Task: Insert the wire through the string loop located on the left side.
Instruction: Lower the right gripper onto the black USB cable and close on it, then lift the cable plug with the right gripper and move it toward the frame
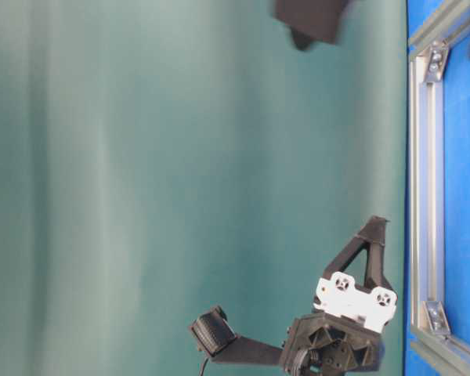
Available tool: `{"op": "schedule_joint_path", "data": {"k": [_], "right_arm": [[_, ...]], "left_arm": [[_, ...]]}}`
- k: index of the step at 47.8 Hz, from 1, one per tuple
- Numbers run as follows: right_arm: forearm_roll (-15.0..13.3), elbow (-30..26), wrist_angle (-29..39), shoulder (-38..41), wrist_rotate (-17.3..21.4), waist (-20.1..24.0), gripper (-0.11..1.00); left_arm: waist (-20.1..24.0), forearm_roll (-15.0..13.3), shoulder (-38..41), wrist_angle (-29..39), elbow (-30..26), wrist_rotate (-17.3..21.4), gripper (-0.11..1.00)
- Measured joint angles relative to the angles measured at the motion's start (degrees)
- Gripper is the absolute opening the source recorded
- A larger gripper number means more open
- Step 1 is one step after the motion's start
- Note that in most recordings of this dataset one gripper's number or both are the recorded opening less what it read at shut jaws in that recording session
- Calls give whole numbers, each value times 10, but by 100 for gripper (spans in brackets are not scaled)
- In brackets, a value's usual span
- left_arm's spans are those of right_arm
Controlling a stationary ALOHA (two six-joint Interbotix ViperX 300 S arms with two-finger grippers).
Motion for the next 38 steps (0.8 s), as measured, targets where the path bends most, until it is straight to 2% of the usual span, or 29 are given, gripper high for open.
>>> {"op": "schedule_joint_path", "data": {"k": [11, 18, 23, 28, 32, 35, 38], "right_arm": [[4, -10, -1, 18, 0, 1, 92], [4, -10, -1, 18, -1, 2, 84], [4, -10, -1, 18, -7, 3, 63], [0, -11, -1, 18, -16, 4, 30], [-2, -11, -1, 18, -18, 4, 10], [-3, -11, -1, 18, -18, 4, 1], [-3, -11, -1, 18, -19, 4, 0]], "left_arm": [[0, 0, 0, 5, 0, -1, 0], [0, 0, 0, 6, 0, -1, 0], [0, 0, 0, 6, 0, -1, 0], [1, 0, 1, 6, 0, -1, 0], [2, 0, 0, 6, 1, -1, 0], [2, 0, 0, 6, 1, -1, 0], [2, 0, 0, 6, 0, -1, 0]]}}
